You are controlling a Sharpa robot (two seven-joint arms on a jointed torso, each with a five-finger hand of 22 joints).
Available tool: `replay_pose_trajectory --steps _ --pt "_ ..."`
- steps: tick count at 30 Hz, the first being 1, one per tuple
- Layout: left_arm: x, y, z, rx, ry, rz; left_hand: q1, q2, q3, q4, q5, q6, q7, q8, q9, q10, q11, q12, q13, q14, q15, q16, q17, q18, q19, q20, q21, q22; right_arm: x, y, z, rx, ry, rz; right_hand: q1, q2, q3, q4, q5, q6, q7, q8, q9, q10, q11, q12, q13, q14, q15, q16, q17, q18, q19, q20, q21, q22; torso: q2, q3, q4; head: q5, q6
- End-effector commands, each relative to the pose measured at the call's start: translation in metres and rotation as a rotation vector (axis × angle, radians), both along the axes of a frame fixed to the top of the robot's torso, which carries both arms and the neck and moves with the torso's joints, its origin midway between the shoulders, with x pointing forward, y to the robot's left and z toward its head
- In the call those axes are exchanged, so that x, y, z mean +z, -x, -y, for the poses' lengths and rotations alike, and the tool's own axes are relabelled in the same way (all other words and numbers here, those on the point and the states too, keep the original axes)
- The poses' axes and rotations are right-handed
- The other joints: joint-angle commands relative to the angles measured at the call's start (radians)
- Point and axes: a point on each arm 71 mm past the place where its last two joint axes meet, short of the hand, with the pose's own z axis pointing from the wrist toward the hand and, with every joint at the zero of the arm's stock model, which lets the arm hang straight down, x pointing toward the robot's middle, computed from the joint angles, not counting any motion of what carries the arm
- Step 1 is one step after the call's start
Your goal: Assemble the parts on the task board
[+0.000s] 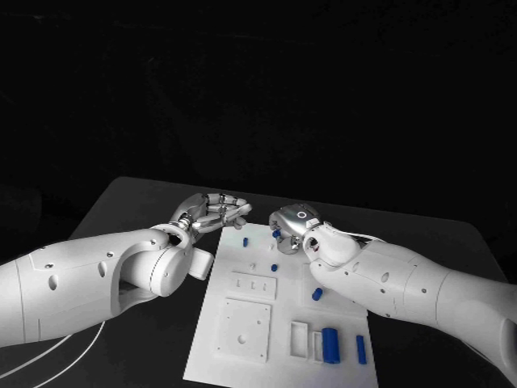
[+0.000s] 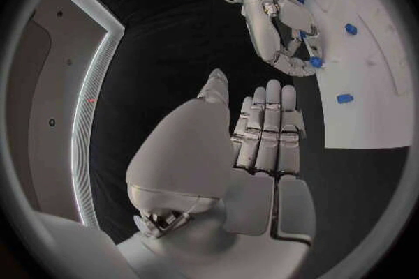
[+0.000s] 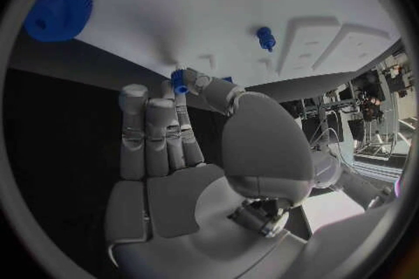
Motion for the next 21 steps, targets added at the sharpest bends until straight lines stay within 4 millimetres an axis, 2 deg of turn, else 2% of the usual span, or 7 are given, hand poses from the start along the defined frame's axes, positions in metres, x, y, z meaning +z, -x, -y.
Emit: replay_pose_trajectory --steps 1,13,16,21 --pt "0.0025 0.0 0.0019 -0.011 0.001 0.015 0.0 -0.009 -0.004 0.002 0.0 0.006 0.01 -0.006 -0.002 -0.002 0.0 -0.004 -0.001 -0.004 0.0 -0.006 0.001 0.014 -0.008 0.002 -0.007 0.005 -0.0009 0.0001 -0.0005 0.004 0.004 -0.01 0.0 -0.004 -0.005 0.002 0.002 -0.011 0.003 -0.007 -0.003 -0.013 0.005 -0.001 -0.004 0.0 0.009 0.002 -0.002 0.07 -0.003 -0.007 -0.006 0.014 0.0 -0.0004 -0.0007 0.001 0.0" --pt "0.0029 -0.0001 0.0014 -0.009 0.001 0.016 0.0 -0.009 -0.004 0.002 0.0 0.006 0.01 -0.006 -0.002 -0.002 0.0 -0.004 -0.001 -0.004 0.0 -0.006 0.001 0.014 -0.008 0.002 -0.007 0.005 -0.0016 0.0 -0.0013 0.003 0.002 -0.023 0.001 -0.007 -0.006 0.003 0.002 -0.019 0.006 -0.011 -0.005 -0.027 0.009 -0.002 -0.009 -0.001 0.013 0.003 -0.005 0.07 -0.005 -0.007 -0.008 0.013 0.0 -0.0008 -0.0011 0.002 0.0" --pt "0.0031 -0.0002 0.0015 -0.009 0.001 0.017 0.0 -0.009 -0.004 0.002 0.0 0.006 0.01 -0.006 -0.002 -0.002 0.0 -0.004 -0.001 -0.004 0.0 -0.006 0.001 0.014 -0.008 0.002 -0.007 0.005 -0.0015 0.0002 -0.0017 0.004 0.0 -0.024 -0.005 -0.019 -0.01 0.005 0.002 -0.042 0.011 -0.024 -0.011 -0.073 0.021 -0.006 -0.024 -0.005 0.025 -0.001 -0.01 0.07 -0.009 -0.004 -0.013 0.011 0.001 -0.0007 -0.0008 0.002 0.0" --pt "0.0033 -0.0002 0.0014 -0.009 0.001 0.017 0.0 -0.009 -0.004 0.002 0.0 0.006 0.01 -0.006 -0.002 -0.002 0.0 -0.004 -0.001 -0.004 0.0 -0.006 0.002 0.014 -0.008 0.002 -0.007 0.005 -0.0014 0.0003 -0.0011 0.005 -0.001 -0.022 -0.002 -0.019 -0.01 0.007 0.002 -0.046 0.012 -0.026 -0.011 -0.084 0.025 -0.002 -0.03 -0.006 0.028 -0.003 -0.013 0.07 -0.011 -0.002 -0.016 0.01 0.0 -0.0013 -0.0006 0.003 0.001"
